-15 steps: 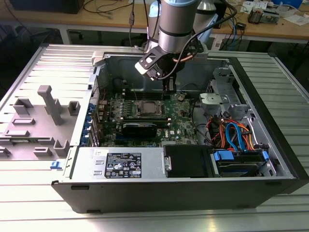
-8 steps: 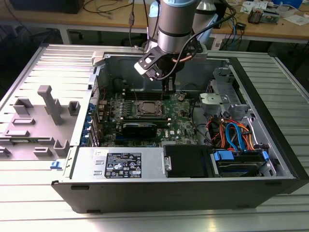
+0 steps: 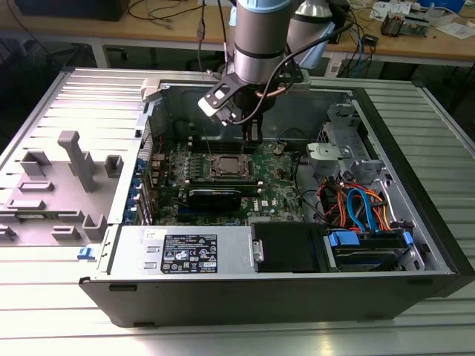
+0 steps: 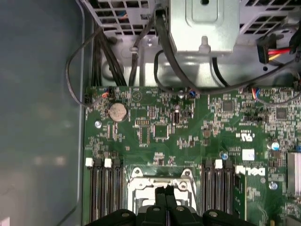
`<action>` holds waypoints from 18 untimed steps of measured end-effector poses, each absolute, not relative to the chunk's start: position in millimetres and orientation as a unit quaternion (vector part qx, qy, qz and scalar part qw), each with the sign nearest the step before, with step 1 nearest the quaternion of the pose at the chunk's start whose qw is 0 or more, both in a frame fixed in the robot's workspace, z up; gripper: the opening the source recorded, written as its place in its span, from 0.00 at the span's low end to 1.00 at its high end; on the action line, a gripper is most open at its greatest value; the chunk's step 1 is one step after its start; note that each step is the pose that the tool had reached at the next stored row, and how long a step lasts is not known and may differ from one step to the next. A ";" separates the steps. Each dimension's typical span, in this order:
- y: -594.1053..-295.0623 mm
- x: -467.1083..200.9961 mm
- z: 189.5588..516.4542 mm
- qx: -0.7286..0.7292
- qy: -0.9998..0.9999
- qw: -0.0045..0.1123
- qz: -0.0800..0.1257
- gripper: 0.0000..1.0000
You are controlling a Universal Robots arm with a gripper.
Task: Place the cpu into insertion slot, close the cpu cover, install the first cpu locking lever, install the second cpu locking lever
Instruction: 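Close the cpu cover, then install the first cpu locking lever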
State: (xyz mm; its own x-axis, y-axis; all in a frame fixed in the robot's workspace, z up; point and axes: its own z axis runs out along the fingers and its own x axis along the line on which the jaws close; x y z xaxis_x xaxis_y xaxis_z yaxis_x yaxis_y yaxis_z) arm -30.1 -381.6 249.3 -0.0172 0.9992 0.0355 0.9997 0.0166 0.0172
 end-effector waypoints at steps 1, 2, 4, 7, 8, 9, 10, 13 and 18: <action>-381.6 -34.6 249.1 -0.701 -0.713 0.006 -0.019 0.11; -381.6 -37.8 249.0 -0.701 -0.713 0.006 -0.019 0.11; -381.6 -43.9 248.5 -0.701 -0.713 0.006 -0.019 0.11; -381.6 -49.0 247.7 -0.701 -0.713 0.006 -0.019 0.11; -381.5 -51.5 247.4 -0.701 -0.713 0.006 -0.019 0.11; -381.5 -53.9 247.2 -0.701 -0.713 0.006 -0.019 0.11; -381.5 -56.3 247.1 -0.701 -0.713 0.007 -0.019 0.11; -381.4 -62.3 246.6 -0.701 -0.713 0.008 -0.020 0.11; -381.4 -63.5 246.4 -0.701 -0.713 0.008 -0.020 0.11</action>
State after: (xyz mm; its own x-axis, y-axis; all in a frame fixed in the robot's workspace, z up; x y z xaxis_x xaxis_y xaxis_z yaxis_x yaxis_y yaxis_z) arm -63.5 -381.4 246.4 -0.0171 0.9991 0.0391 0.9997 0.0164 0.0180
